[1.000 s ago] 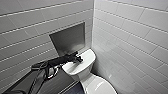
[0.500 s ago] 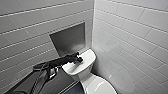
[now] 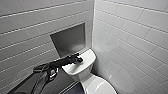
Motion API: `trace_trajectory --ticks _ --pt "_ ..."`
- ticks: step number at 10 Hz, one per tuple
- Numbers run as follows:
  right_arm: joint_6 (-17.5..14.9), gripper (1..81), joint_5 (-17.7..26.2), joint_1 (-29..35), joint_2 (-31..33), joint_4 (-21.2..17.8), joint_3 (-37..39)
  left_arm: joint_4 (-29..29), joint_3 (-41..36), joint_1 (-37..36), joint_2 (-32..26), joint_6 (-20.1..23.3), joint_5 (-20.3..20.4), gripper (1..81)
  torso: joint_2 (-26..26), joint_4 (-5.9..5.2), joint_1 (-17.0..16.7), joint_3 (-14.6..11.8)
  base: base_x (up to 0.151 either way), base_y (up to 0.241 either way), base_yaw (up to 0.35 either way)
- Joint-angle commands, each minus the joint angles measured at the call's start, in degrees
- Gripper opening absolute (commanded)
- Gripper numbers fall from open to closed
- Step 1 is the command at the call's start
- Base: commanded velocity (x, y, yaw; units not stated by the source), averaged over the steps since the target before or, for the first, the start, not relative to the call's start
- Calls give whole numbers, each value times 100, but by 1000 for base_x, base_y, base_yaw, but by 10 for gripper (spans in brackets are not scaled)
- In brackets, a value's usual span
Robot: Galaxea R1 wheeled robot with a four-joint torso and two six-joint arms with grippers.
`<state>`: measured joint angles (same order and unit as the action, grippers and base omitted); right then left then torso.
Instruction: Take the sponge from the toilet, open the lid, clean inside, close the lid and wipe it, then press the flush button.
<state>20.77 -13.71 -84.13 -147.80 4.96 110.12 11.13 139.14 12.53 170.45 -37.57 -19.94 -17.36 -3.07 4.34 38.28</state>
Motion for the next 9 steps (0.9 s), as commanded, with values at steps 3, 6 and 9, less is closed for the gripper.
trace_trajectory --ticks 3,6,9 --pt "-29 10 361 -48 204 101 -220 -522 -729 -1062 -97 -31 -931 10 0 0 0 0 0 0 0" --pt "-29 10 361 -74 222 110 -246 -1068 -1616 -1626 -712 -31 -959 10 2 0 4 2 0 0 0" --pt "-29 10 361 -66 239 101 -246 -1122 -3235 -1670 -1715 -189 -950 10 4 0 6 2 0 0 0"
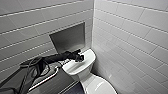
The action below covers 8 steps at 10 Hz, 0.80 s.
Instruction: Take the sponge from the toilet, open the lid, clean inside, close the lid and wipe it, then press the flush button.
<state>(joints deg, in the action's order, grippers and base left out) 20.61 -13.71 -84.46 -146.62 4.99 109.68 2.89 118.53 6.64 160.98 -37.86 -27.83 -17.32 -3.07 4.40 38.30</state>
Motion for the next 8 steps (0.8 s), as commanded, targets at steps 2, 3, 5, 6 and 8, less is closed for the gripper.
trace_trajectory --ticks 2,3,5,6,8 --pt "-14 10 361 -42 156 99 -168 -298 -2557 -837 -1748 -221 -144 10 0 0 0 0 0 0 0" --pt "-14 10 361 -41 156 100 -167 -281 -3095 -643 -2224 -230 -135 10 0 0 0 0 0 0 0" --pt "-14 10 361 -32 165 108 -167 -236 -3986 -56 -3001 -221 -82 10 0 0 0 -175 0 0 0" --pt "-14 10 361 -32 183 99 -185 -105 -4520 374 -3534 -213 -73 10 2 0 0 -194 0 0 0" --pt "-14 10 361 -32 174 108 -176 288 -5136 1273 -4272 -169 240 10 2 0 2 -347 0 0 0"
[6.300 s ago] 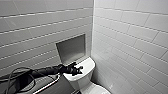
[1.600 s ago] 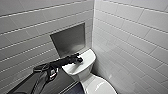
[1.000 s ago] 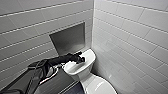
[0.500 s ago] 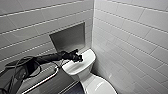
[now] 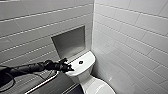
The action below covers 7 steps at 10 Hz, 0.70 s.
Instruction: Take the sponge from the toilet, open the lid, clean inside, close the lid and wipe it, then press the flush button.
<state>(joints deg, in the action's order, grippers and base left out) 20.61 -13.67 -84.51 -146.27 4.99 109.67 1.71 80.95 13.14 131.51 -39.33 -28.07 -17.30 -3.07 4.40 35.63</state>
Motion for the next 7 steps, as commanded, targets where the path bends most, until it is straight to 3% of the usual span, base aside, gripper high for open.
trace_trajectory --ticks 1,3,4,6,7 --pt "-31 10 356 -45 140 108 -148 662 -1597 1115 -1555 -22 565 10 0 0 0 -170 0 0 0" --pt "-31 10 356 -71 149 99 -87 1156 -1801 2280 -1707 -22 786 10 0 0 0 -349 0 0 0" --pt "-31 10 356 -63 149 99 -79 1593 -1749 3089 -1532 -14 1091 10 -2 0 -2 -469 0 0 0" --pt "-32 10 356 -71 131 99 -78 2316 -1083 4357 -1005 -14 1822 10 -5 0 -2 -657 0 0 0" --pt "-40 10 356 -71 131 99 -78 2465 -707 4771 -786 -14 1936 10 -5 0 -4 -762 0 0 0"
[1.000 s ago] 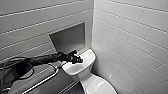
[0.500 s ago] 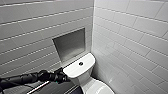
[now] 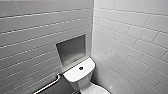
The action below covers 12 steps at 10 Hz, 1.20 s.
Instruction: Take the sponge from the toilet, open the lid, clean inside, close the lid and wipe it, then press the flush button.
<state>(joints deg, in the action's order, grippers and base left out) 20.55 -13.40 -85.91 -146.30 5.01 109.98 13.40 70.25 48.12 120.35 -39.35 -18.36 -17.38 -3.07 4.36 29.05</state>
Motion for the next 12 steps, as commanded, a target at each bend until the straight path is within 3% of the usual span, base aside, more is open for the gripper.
trace_trajectory --ticks 1,5,9,10,12 --pt "-34 10 329 69 133 97 -110 1419 855 1617 594 -11 1218 10 2 0 0 -198 0 0 0" --pt "-34 10 329 68 116 97 -93 1569 2473 2681 1518 -2 1976 10 -9 0 -15 -609 0 0 0" --pt "-25 10 329 7 55 79 135 1569 3994 3015 2564 -2 1994 10 -19 0 -29 -1004 0 0 0" --pt "-25 10 329 -36 10 70 242 1569 4409 3103 2820 -11 1994 10 -24 0 -33 -888 0 0 0" --pt "-16 10 329 -107 -25 61 470 1552 5200 3252 3295 -11 1994 10 -31 0 -40 -931 0 0 0"
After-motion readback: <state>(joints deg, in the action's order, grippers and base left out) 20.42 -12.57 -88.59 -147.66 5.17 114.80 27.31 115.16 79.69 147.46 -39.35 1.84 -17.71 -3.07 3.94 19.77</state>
